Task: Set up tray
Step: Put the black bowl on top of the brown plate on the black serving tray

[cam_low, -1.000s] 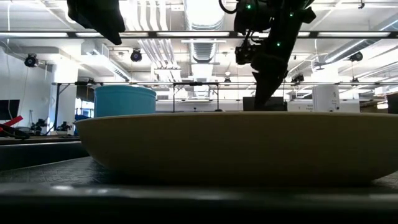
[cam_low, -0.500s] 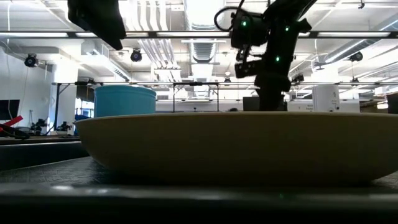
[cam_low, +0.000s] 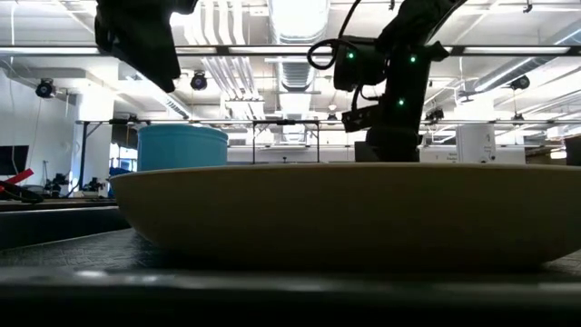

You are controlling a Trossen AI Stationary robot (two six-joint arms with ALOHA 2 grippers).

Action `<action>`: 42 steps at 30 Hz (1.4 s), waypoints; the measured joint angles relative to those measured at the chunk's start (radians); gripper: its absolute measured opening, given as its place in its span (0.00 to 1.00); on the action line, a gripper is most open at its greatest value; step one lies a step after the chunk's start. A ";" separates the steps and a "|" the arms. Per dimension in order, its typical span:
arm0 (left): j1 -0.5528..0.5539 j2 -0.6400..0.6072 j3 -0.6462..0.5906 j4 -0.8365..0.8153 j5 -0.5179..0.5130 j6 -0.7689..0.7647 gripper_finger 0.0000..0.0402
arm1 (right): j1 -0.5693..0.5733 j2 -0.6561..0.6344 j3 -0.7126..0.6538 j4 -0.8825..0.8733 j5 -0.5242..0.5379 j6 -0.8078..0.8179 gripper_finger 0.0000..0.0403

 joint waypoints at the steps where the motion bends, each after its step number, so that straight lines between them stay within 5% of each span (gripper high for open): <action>1: 0.000 0.000 0.000 0.000 0.000 0.000 0.33 | 0.000 -0.001 0.000 -0.001 0.000 0.005 0.30; 8: 0.000 0.000 0.010 0.002 0.000 0.000 0.33 | 0.005 0.002 0.000 -0.044 -0.029 0.007 0.04; 14: 0.000 0.000 0.010 0.001 0.006 0.000 0.33 | 0.095 -0.059 0.024 -0.051 -0.056 -0.050 0.02; 23: 0.000 -0.001 0.021 0.000 0.051 -0.019 0.33 | 0.378 -0.092 0.253 -0.199 -0.076 -0.336 0.02; 32: -0.053 -0.003 0.044 -0.001 0.096 -0.045 0.33 | 0.631 0.042 0.422 -0.271 -0.083 -0.560 0.02; 42: -0.113 -0.003 0.047 0.000 0.095 -0.082 0.33 | 0.693 0.280 0.571 -0.265 -0.168 -0.684 0.02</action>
